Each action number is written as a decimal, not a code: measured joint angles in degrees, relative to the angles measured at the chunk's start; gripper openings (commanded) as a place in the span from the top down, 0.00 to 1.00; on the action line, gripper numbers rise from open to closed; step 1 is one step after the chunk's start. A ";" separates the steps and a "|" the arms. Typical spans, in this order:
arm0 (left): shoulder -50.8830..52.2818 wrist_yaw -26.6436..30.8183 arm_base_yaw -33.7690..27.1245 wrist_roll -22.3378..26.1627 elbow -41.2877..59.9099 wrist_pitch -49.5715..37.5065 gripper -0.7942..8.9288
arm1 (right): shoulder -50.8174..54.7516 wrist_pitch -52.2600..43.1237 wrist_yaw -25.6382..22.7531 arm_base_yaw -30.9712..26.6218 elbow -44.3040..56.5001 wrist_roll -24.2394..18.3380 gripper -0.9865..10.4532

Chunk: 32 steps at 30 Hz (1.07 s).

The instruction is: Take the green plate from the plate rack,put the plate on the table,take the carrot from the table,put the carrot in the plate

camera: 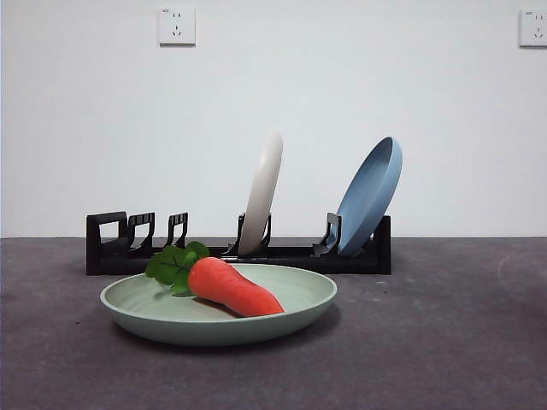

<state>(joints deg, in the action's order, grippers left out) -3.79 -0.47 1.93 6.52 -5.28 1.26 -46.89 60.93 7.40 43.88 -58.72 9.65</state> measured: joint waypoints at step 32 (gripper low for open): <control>3.52 0.04 0.00 -8.57 3.87 10.51 0.92 | 0.00 0.00 0.00 0.00 0.00 0.00 0.91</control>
<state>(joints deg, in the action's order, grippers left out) -0.27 -0.43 1.93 -2.04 -1.41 11.77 -46.89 60.93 7.40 43.88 -58.72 9.65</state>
